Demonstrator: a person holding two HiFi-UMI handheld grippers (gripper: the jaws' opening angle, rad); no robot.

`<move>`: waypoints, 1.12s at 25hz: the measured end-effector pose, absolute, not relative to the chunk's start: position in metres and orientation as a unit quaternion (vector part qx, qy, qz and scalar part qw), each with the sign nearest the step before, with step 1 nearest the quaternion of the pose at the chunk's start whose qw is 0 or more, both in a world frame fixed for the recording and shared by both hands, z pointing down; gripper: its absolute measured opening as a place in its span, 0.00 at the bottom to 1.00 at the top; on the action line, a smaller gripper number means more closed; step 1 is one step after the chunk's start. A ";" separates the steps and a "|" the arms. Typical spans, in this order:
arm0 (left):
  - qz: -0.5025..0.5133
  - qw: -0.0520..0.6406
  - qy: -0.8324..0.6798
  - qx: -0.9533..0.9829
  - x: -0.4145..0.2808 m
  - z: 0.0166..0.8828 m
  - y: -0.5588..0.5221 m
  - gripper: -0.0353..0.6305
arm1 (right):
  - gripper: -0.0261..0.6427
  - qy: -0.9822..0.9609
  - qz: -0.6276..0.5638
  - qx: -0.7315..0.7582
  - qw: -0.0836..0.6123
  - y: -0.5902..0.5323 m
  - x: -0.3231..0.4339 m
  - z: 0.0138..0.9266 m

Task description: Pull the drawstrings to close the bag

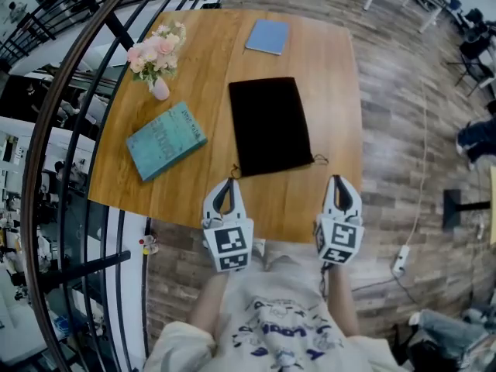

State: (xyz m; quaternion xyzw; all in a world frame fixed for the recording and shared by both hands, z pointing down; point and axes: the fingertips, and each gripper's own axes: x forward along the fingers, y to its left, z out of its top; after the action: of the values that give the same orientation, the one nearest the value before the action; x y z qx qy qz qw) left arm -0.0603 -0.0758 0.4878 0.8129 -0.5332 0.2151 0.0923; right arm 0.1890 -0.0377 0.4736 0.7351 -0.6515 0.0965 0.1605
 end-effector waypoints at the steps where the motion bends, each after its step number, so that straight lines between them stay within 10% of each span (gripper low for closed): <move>1: 0.221 0.096 -0.531 0.812 -0.061 0.493 -0.081 0.06 | 0.04 -0.651 0.101 0.733 0.169 -0.043 0.191 0.478; 28: 0.318 0.335 -0.486 0.742 -0.070 0.638 -0.114 0.16 | 0.15 -0.676 0.201 0.632 0.321 -0.094 0.225 0.610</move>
State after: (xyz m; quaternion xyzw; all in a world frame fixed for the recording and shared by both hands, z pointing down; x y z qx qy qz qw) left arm -0.0696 -0.1144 0.6384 0.7420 -0.4860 0.3176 0.3351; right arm 0.2247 -0.0945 0.6100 0.6322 -0.6760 0.2012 0.3208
